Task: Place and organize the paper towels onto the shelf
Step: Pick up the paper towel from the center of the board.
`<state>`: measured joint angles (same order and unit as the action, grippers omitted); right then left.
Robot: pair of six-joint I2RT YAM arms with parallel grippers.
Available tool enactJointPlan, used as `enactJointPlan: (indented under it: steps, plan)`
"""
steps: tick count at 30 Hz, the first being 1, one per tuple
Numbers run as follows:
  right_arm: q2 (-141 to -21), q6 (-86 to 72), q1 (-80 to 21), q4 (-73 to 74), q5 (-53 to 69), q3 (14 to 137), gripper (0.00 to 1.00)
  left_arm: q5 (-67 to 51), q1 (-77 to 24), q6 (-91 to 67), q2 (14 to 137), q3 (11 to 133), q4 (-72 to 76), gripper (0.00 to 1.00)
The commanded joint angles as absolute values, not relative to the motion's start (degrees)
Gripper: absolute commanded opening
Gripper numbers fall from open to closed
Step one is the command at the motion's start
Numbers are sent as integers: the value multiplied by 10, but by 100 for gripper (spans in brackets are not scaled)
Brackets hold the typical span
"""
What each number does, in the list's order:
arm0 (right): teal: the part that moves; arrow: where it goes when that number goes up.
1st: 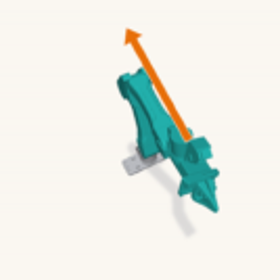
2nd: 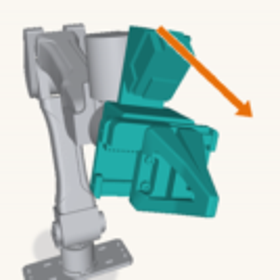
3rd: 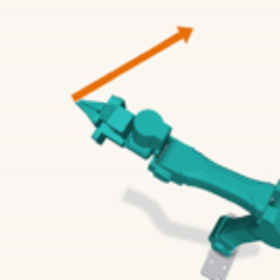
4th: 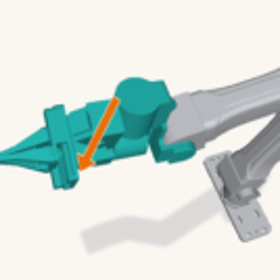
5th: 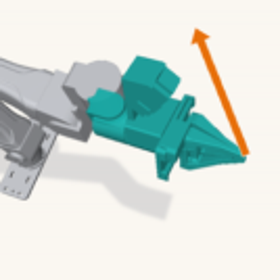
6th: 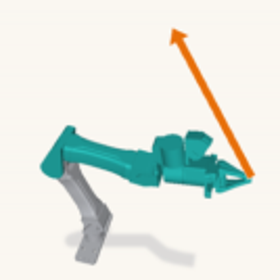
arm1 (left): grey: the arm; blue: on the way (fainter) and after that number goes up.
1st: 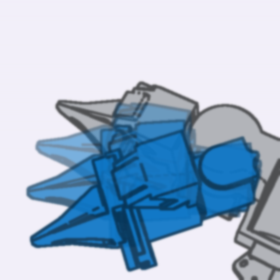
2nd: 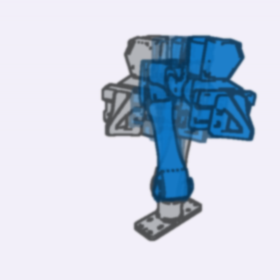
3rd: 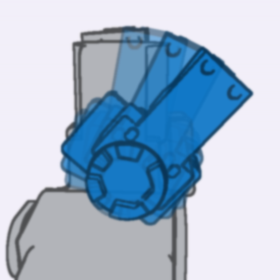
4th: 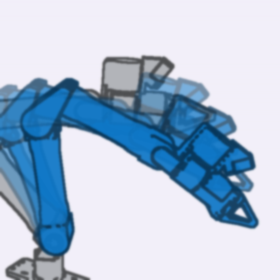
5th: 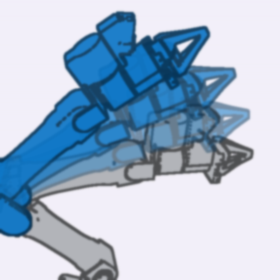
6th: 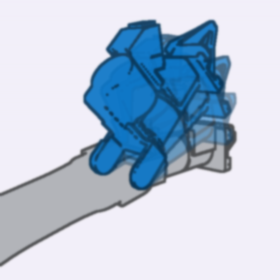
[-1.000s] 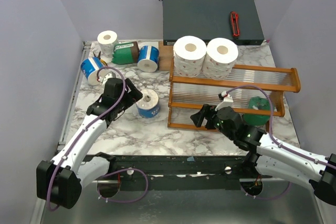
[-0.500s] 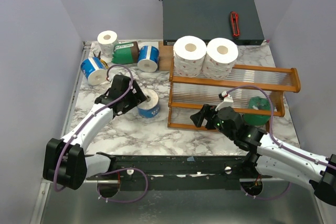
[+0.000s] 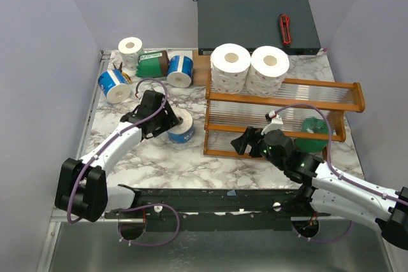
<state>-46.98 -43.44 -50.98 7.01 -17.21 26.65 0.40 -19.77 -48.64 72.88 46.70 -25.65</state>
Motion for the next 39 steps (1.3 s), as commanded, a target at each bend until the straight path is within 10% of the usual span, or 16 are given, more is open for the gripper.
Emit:
enactJointPlan:
  steps: [1,13,39]
  plan:
    - [-464,-435,-508,89,-163,270,86,22,-205,-474,738,475,-272,63]
    - [-456,-412,-508,111,-180,296,86,28,-206,-463,623,470,-314,20]
    - [-359,-404,-508,172,-191,315,87,77,-383,-491,466,644,-503,8]
